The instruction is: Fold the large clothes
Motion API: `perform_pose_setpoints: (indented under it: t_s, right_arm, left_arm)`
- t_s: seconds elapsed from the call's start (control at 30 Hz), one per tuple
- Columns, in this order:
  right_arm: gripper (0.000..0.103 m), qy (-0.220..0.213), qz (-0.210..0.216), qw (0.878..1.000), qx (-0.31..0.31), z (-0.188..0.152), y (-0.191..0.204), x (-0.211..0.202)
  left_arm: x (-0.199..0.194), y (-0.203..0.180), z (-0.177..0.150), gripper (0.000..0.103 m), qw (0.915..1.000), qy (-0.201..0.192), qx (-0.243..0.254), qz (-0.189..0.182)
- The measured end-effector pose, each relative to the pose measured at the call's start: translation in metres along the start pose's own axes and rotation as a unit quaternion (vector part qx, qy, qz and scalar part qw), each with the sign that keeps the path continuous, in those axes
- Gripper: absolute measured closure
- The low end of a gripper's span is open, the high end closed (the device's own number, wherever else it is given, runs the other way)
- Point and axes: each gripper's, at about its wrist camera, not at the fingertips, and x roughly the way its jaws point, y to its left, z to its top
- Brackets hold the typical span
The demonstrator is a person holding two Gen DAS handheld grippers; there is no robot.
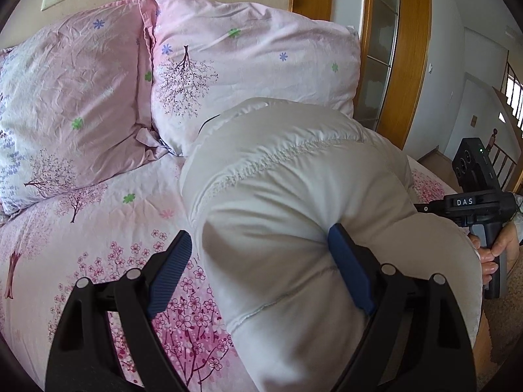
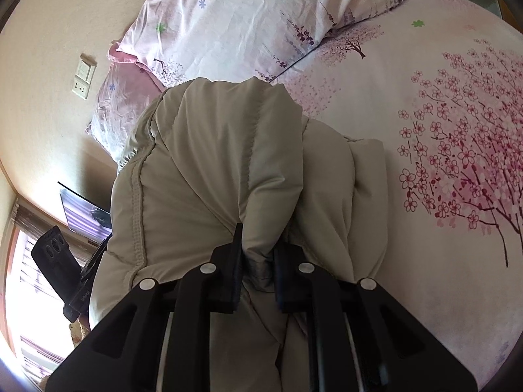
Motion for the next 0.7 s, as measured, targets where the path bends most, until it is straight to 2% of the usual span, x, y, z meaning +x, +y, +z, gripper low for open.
perform_pose_setpoints:
  t_s: [0.23, 0.37, 0.43, 0.5, 0.57, 0.7]
  right_arm:
    - [0.09, -0.003, -0.005, 1.0, 0.0, -0.003, -0.002, 0.001]
    - [0.085, -0.023, -0.041, 0.999, -0.021, -0.004, 0.012, -0.011]
    - [0.08, -0.057, -0.071, 0.995, -0.036, -0.009, 0.024, -0.03]
    - [0.08, -0.108, -0.087, 0.988, -0.066, -0.02, 0.037, -0.053]
    - [0.081, -0.136, -0.074, 0.984, -0.093, -0.035, 0.049, -0.071]
    - [0.081, -0.118, -0.057, 0.982, -0.137, -0.061, 0.064, -0.066]
  left_arm:
    - [0.004, -0.002, -0.003, 0.016, 1.0, -0.003, 0.001, 0.001]
    - [0.004, -0.006, -0.002, 0.017, 0.9997, -0.001, 0.02, 0.015]
    - [0.002, -0.008, -0.001, 0.017, 0.9991, 0.001, 0.035, 0.024]
    - [0.002, -0.009, -0.001, 0.017, 0.9986, 0.004, 0.043, 0.031]
    - [0.002, -0.008, -0.001, 0.017, 0.9988, 0.006, 0.04, 0.03]
    - [0.002, -0.007, -0.002, 0.017, 0.9991, 0.003, 0.033, 0.027]
